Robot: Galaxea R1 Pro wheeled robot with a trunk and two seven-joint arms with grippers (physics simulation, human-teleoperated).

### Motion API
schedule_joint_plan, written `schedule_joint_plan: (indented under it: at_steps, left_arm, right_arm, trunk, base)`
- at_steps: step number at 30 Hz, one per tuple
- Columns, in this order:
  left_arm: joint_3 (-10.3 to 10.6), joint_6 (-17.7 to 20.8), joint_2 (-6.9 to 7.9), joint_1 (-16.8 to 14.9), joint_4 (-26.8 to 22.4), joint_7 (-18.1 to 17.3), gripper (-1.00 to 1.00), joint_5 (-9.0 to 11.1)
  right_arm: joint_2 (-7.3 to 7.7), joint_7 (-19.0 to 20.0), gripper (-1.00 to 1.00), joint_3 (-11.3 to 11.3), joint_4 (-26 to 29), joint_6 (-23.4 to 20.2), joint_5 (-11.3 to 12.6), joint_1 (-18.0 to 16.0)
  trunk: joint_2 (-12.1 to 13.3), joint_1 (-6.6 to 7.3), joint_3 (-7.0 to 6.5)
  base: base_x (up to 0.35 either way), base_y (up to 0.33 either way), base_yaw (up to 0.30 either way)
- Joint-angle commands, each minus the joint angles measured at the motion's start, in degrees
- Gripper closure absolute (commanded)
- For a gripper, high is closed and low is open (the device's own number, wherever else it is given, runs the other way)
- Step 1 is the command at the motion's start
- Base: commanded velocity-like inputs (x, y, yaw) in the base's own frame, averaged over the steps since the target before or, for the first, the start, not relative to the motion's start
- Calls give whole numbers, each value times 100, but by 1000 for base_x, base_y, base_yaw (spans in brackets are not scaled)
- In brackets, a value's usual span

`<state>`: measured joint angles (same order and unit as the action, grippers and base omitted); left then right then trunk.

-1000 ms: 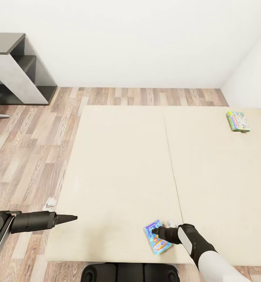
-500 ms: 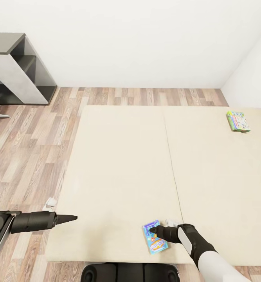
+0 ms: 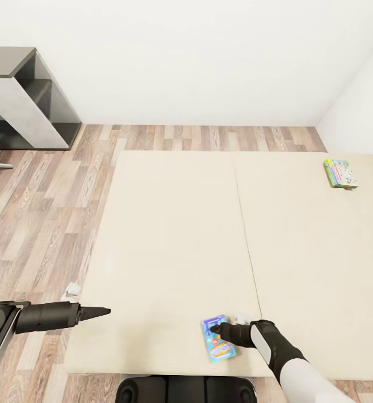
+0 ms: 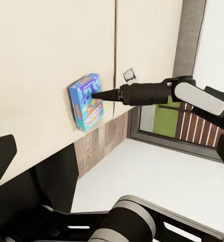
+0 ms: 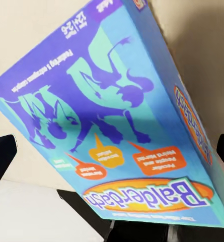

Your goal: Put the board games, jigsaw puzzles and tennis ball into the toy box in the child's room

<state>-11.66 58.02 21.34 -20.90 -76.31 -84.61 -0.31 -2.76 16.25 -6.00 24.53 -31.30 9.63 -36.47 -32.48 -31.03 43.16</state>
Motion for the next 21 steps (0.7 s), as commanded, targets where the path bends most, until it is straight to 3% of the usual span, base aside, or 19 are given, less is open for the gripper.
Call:
schedule_joint_plan:
  at_steps: [1,21]
  left_arm:
    - [1,60,2,-2,-2,-26,-100,-4]
    - [-1,60,2,-2,-3,-28,-100,-4]
  right_arm:
    - [-3,17,-100,-15,8,-44,7,-1]
    - [-30,27,-100,29,8,-42,20,-1]
  trunk:
    - [-6,-2,5]
    - [-6,-2,5]
  base:
    - [0,0,0]
    - [0,0,0]
